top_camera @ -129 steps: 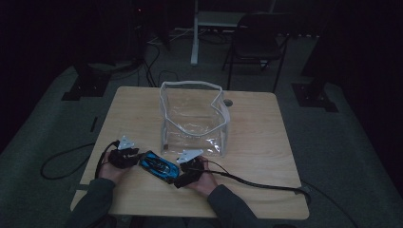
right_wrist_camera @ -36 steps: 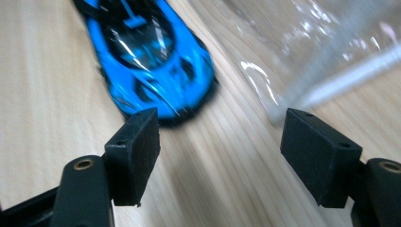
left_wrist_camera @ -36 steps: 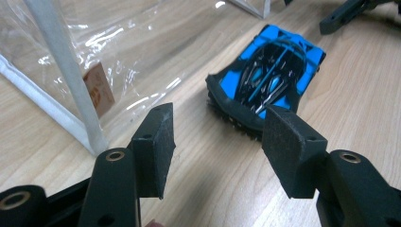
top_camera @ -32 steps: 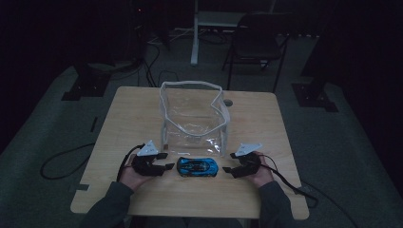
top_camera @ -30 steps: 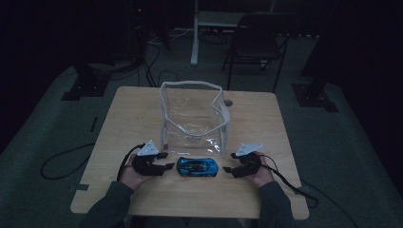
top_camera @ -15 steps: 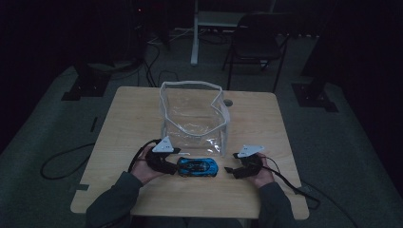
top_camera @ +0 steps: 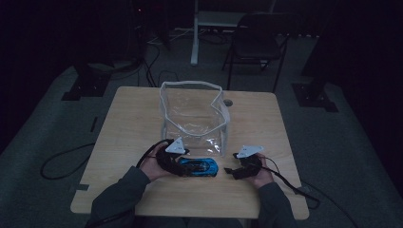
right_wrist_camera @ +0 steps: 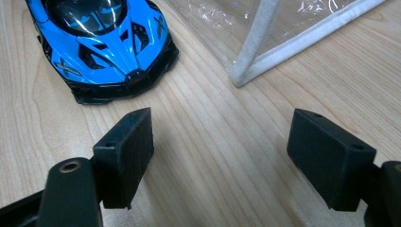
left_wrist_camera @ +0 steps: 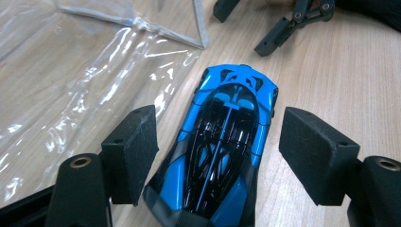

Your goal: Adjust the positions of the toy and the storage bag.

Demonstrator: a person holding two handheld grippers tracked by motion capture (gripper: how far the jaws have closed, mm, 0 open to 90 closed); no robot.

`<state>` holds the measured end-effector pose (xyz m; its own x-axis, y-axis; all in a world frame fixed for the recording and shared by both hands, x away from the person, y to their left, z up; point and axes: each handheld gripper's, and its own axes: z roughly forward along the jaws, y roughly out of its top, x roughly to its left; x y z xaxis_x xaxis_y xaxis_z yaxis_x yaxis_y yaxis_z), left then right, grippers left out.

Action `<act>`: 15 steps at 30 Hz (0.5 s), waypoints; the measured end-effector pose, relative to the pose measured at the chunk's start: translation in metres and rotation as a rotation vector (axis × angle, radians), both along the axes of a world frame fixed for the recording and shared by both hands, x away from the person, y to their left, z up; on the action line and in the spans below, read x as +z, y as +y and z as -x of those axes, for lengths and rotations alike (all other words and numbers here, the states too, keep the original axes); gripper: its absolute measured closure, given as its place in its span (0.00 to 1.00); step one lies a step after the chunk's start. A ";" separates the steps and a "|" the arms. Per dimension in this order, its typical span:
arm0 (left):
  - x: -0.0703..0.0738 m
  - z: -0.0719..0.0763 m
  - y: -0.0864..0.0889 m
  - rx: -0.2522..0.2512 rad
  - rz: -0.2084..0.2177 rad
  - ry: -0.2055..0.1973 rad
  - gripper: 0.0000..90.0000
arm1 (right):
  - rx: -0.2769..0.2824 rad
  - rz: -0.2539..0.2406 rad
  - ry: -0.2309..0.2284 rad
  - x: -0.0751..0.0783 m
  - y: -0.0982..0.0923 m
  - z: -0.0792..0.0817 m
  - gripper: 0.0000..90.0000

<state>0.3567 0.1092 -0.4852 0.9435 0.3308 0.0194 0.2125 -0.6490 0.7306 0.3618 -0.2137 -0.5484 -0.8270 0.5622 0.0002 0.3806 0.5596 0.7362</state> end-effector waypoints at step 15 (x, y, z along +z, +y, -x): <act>-0.009 -0.002 -0.011 -0.028 -0.037 -0.025 0.31 | 0.005 0.002 0.000 0.000 0.000 0.000 0.24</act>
